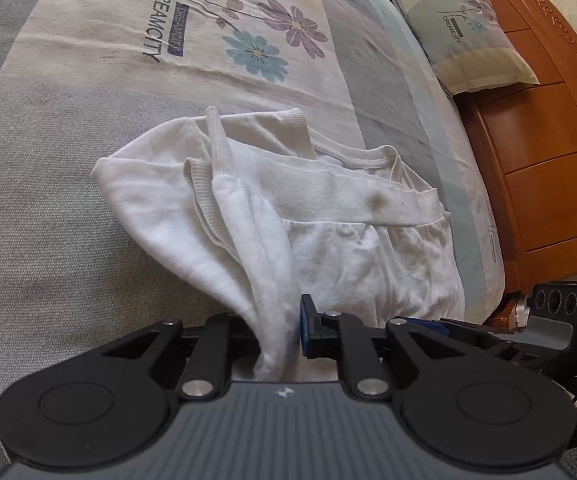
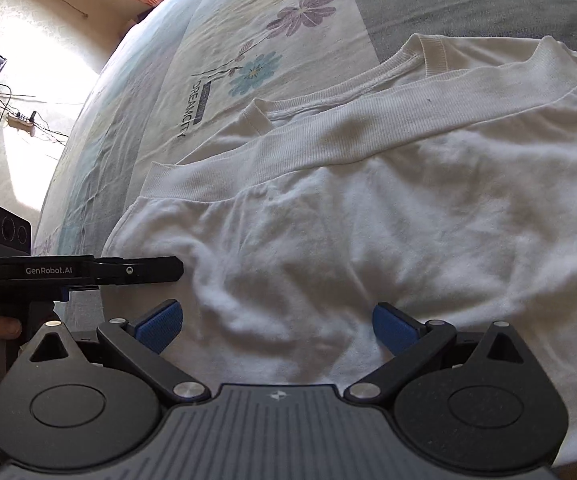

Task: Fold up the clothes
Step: 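Close the left gripper on the sweatshirt's side edge and lift it, then fold the held side edge over the sweatshirt body with the left gripper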

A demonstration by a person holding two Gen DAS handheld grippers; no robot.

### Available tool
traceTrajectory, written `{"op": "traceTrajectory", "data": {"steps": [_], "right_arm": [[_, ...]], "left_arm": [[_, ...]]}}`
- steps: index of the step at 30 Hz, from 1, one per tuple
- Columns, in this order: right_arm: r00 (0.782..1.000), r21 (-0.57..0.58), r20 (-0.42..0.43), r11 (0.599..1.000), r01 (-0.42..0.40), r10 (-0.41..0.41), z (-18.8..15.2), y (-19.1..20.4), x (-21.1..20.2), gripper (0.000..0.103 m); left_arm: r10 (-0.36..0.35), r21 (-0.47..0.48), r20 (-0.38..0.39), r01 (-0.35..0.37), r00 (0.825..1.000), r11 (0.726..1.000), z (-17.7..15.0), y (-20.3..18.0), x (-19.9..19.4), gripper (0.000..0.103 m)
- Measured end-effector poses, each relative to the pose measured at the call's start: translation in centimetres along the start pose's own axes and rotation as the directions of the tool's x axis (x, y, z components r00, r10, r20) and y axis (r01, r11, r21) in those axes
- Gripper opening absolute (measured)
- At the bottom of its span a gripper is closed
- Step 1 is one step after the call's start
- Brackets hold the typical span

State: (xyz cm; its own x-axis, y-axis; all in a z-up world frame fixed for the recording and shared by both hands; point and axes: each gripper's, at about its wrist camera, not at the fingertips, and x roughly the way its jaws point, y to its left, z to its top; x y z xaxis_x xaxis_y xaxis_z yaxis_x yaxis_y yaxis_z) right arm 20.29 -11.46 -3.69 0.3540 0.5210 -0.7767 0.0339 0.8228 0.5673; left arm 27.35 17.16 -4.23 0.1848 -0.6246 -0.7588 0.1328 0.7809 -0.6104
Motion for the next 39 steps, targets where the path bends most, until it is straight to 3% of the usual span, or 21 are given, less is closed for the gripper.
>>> {"op": "traceTrajectory", "data": {"steps": [9,22,33,39], "right_arm": [[0.991,0.068,0.131,0.997,-0.025,0.016,-0.1,-2.8,-4.7,0.103],[0.971,-0.075,0.222,0.995,-0.072,0.087,0.7,-9.1,-12.1,0.103],[0.956,-0.077,0.282,0.995,-0.066,0.085,-0.3,-14.7,-16.5,0.103],[0.933,0.003,0.359,0.999,-0.041,0.037,-1.1,-18.0,-18.8,0.103]], "left_arm": [[0.053,0.032,0.014,-0.053,0.999,0.998,0.4,-4.3,-1.1,0.013],[0.103,0.038,0.051,-0.105,0.993,0.994,0.6,-15.3,-0.4,0.013],[0.081,0.095,-0.034,-0.078,0.996,0.992,1.9,-22.8,4.7,0.013],[0.101,0.108,-0.118,-0.089,0.988,0.99,2.7,-25.1,9.1,0.013]]}}
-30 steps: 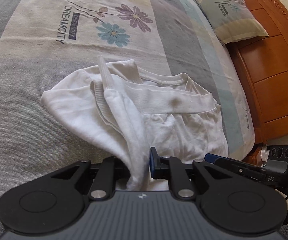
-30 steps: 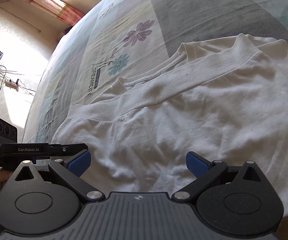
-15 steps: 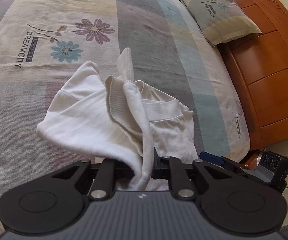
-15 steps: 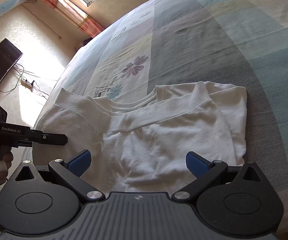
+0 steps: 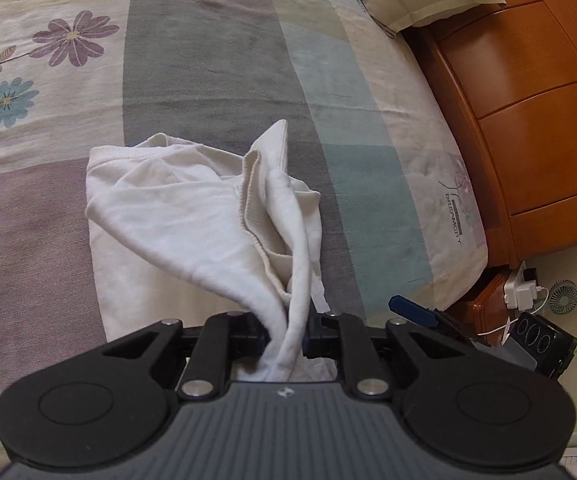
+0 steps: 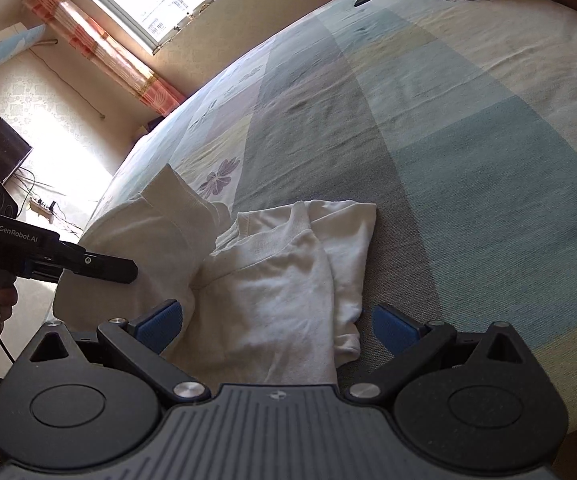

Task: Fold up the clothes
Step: 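Fold the held side edge over the sweatshirt body with the left gripper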

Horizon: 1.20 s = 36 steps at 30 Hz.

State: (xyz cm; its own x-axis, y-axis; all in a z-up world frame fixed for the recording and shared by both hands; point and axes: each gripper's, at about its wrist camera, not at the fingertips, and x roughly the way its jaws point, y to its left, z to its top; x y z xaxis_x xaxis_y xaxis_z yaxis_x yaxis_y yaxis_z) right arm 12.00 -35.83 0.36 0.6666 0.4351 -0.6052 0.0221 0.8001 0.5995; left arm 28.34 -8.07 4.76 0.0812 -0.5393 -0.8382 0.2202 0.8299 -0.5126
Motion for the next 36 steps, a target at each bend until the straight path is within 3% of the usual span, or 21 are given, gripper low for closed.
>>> {"op": "traceTrajectory", "data": {"steps": [14,17,20,22,23,31,36], "right_arm": [[0.996,0.116,0.035,0.991,0.074,-0.078,-1.4,-4.3,-2.5,0.103],[0.997,0.119,0.031,0.99,0.071,-0.075,-1.3,-4.5,-2.2,0.103],[0.998,0.114,0.022,0.992,0.062,-0.065,-1.2,-4.5,-1.7,0.103],[0.998,0.111,0.015,0.992,0.058,-0.06,-1.1,-4.5,-1.3,0.103],[0.998,0.11,0.011,0.992,0.056,-0.058,-1.1,-4.5,-1.1,0.103],[0.999,0.109,0.005,0.993,0.048,-0.049,-0.9,-4.6,-0.6,0.103],[0.999,0.12,-0.002,0.991,0.054,-0.054,-0.9,-5.1,-0.4,0.103]], "left_arm": [[0.034,-0.029,-0.107,-0.037,0.994,0.999,1.1,-1.4,8.1,0.014],[0.032,-0.053,-0.12,-0.038,0.992,0.998,1.2,-1.1,9.3,0.019],[-0.016,-0.079,-0.119,0.007,0.993,0.997,1.2,-0.8,10.2,0.043],[-0.065,-0.094,-0.114,0.054,0.991,0.994,1.3,-0.9,10.3,0.066],[-0.078,-0.097,-0.111,0.067,0.991,0.993,1.3,-1.0,10.2,0.07],[-0.191,-0.15,-0.048,0.182,0.98,0.972,0.5,-0.6,6.8,0.075],[-0.177,-0.219,0.019,0.177,0.984,0.96,0.1,1.9,4.6,0.076]]}}
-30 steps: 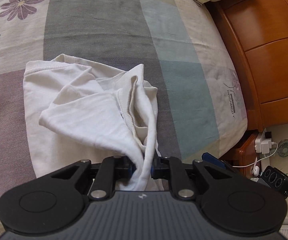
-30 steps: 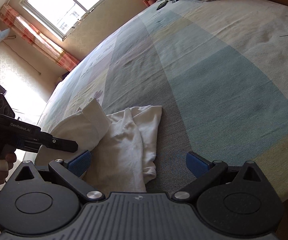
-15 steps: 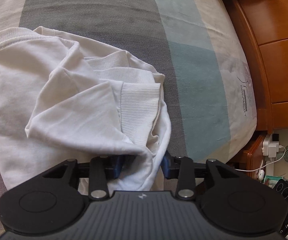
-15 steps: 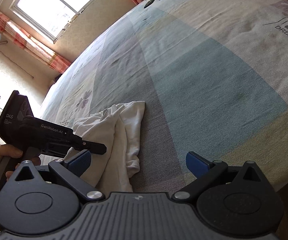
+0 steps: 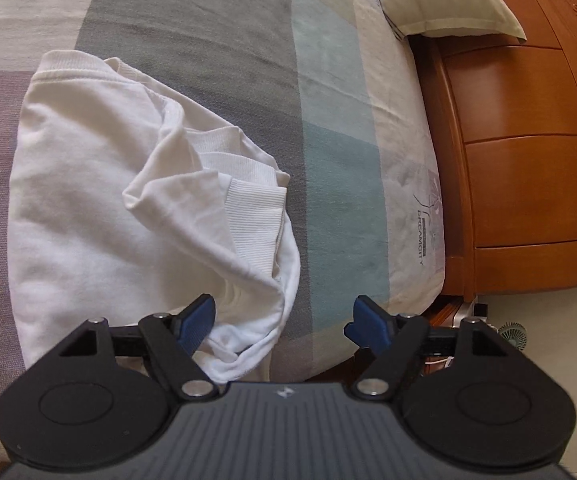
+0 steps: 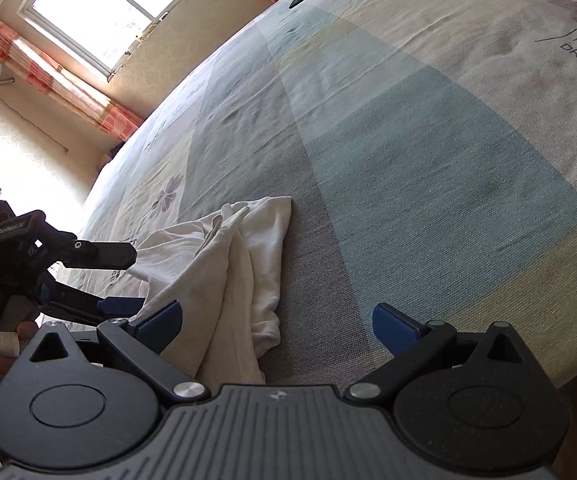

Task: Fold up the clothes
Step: 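Fold the held side edge over the sweatshirt body with the left gripper, then open the left gripper and lift it off the folded sweatshirt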

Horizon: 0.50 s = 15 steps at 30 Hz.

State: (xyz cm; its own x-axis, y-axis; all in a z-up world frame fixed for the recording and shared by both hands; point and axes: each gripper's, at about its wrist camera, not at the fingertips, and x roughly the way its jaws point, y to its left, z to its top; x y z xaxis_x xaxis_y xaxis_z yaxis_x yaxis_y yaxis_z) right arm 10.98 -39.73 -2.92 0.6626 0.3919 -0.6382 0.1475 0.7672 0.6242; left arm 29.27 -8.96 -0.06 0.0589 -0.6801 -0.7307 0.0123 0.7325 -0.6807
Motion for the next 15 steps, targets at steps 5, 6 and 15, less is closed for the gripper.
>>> {"op": "traceTrajectory", "data": {"steps": [5,6,15], "right_arm": [[1.0,0.014,-0.006,1.0,-0.004,0.004,0.2,-0.1,0.6,0.103],[1.0,0.011,-0.008,1.0,-0.006,0.006,0.2,0.1,0.8,0.103],[0.999,-0.014,-0.029,1.0,0.019,-0.019,-0.5,1.0,1.0,0.103]], "left_arm": [[0.026,-0.031,0.03,-0.025,0.999,0.999,2.3,1.4,1.6,0.076],[0.027,-0.031,0.03,-0.026,0.999,0.999,2.8,1.3,2.2,0.076],[-0.117,0.159,-0.018,0.118,0.993,0.98,3.2,-4.1,5.4,0.077]]}}
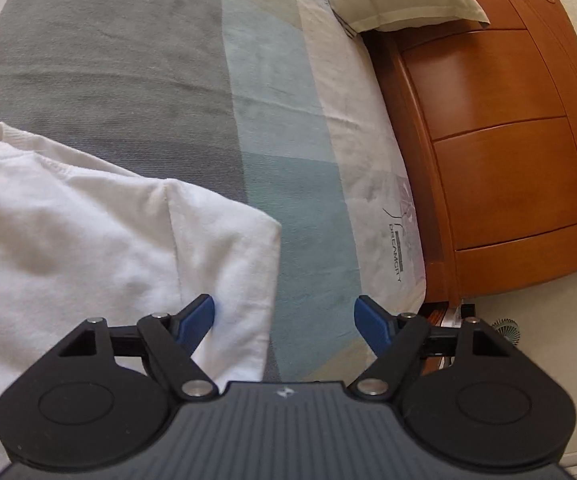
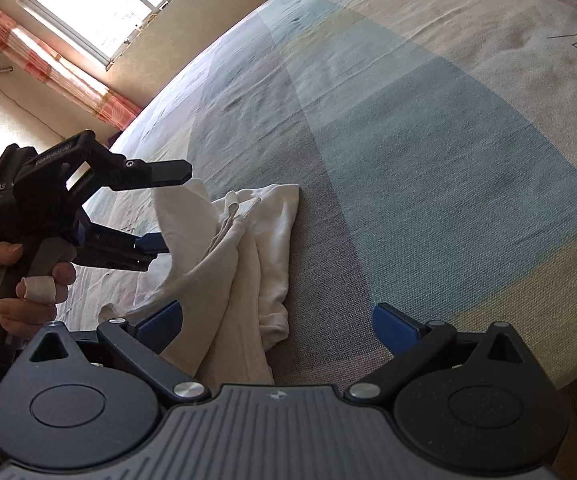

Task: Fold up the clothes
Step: 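Open the left gripper and lift it off the folded sweatshirt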

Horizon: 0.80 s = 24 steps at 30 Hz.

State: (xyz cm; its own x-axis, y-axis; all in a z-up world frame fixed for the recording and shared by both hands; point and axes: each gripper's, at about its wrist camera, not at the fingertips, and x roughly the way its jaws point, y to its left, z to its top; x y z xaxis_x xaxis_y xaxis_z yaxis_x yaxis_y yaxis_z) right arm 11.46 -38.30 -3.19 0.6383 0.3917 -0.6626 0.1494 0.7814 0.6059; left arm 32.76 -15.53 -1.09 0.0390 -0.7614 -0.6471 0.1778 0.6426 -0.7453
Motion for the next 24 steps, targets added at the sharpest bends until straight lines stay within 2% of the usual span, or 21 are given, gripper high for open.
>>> {"op": "traceTrajectory", "data": {"steps": [4,10,12,15,18,21,24], "right_arm": [[1.0,0.019,0.001,1.0,0.015,-0.015,-0.6,-0.1,-0.1,0.103],[1.0,0.046,0.014,0.999,0.003,-0.004,-1.3,-0.2,-0.5,0.103],[1.0,0.047,0.021,0.999,-0.006,0.005,-1.5,0.0,-0.5,0.103],[0.999,0.024,0.033,0.999,-0.028,0.027,-2.2,0.8,-0.6,0.103],[0.995,-0.031,0.03,0.995,-0.094,0.095,-3.3,2.4,-0.3,0.103],[0.972,-0.1,0.006,0.967,-0.232,0.234,-5.5,4.7,0.1,0.103],[0.942,-0.184,-0.055,0.924,-0.334,0.33,-8.8,7.0,1.5,0.103]], "left_arm": [[-0.011,0.021,0.012,0.01,1.0,1.0,-0.5,-0.2,-0.7,0.077],[0.021,0.036,0.119,-0.025,0.993,0.999,-2.4,1.1,-5.4,0.077],[0.055,0.053,0.174,-0.065,0.983,0.996,-3.4,1.6,-7.5,0.078],[0.124,0.095,0.255,-0.153,0.959,0.984,-5.4,2.7,-10.0,0.079],[0.182,0.14,0.313,-0.234,0.932,0.962,-7.5,3.9,-11.6,0.08],[0.18,0.194,0.32,-0.25,0.93,0.949,-9.2,5.2,-12.4,0.08],[0.18,0.254,0.338,-0.274,0.924,0.928,-10.8,6.1,-12.5,0.08]]}}
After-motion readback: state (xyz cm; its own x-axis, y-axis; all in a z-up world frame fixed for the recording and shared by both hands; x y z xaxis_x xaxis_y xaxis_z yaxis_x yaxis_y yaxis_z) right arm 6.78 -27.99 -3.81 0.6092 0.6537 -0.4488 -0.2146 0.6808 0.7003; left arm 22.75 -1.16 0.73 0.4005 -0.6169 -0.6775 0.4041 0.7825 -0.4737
